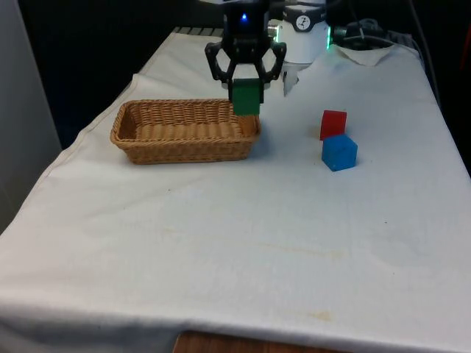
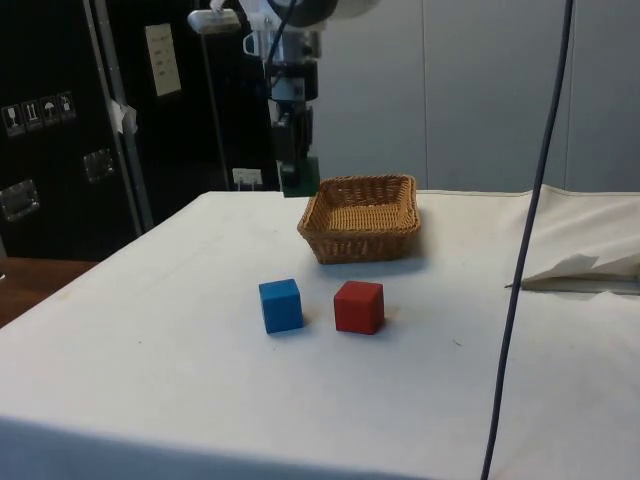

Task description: Pick up exactly two blocks and place them into the basket.

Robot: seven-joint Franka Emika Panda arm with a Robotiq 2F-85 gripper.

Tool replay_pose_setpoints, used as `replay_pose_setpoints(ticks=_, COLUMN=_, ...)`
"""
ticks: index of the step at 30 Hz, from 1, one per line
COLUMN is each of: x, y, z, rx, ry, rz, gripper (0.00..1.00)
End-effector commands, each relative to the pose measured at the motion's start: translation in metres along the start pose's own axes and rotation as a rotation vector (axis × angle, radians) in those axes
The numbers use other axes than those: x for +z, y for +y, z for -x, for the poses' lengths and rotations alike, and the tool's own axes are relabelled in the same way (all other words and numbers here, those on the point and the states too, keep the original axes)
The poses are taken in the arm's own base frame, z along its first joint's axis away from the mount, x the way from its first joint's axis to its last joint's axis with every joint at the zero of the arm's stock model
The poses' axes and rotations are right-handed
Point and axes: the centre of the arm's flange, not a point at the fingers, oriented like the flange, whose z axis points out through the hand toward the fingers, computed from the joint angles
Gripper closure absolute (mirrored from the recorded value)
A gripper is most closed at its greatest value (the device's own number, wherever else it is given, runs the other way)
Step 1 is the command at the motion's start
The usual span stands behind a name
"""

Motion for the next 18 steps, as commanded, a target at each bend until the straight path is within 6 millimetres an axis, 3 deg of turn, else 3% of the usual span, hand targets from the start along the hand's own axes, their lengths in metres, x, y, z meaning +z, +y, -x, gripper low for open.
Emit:
replay_pose_setpoints(ticks=1, x=0.003, y=0.006, z=0.003, rx=-0.002, ry=0.01, rz=-0.003, gripper=0.99)
replay_pose_setpoints(ticks=18, x=0.011, y=0.059, z=0.028, rx=-0.006, ry=0.006, rz=0.031, gripper=0.99)
